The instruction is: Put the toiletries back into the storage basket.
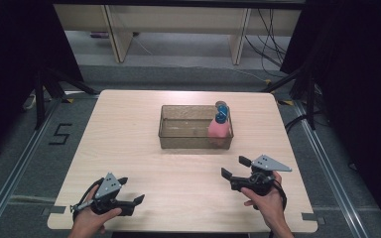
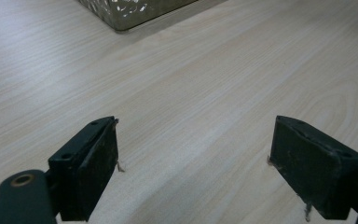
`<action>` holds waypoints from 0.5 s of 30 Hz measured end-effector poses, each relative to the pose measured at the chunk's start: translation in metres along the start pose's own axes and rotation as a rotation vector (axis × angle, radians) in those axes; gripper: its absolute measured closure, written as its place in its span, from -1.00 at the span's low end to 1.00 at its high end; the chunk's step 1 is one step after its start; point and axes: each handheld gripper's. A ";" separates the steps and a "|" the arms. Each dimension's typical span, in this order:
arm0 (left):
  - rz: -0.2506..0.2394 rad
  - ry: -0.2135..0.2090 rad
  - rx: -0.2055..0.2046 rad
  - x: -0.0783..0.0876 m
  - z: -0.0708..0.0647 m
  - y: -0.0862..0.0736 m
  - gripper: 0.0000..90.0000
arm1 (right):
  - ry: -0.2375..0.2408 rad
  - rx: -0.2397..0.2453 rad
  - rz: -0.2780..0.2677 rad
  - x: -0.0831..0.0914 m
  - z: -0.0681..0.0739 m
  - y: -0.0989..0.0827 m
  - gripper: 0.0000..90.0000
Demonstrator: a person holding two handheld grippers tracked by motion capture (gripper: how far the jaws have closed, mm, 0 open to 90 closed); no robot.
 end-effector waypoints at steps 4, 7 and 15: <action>-0.002 0.002 -0.003 0.000 0.000 0.000 -0.67 | 0.022 -0.036 0.009 0.003 0.005 -0.004 -0.64; -0.004 0.006 -0.001 0.001 -0.001 0.000 -0.67 | 0.024 -0.032 0.008 0.004 0.007 -0.005 -0.64; -0.002 0.004 -0.012 0.002 -0.001 0.000 -0.67 | 0.027 -0.002 0.012 0.010 0.010 -0.011 -0.64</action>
Point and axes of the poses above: each handheld gripper's, and its own axes: x roughly backward along the jaws, y roughly out of its top, z roughly to its left
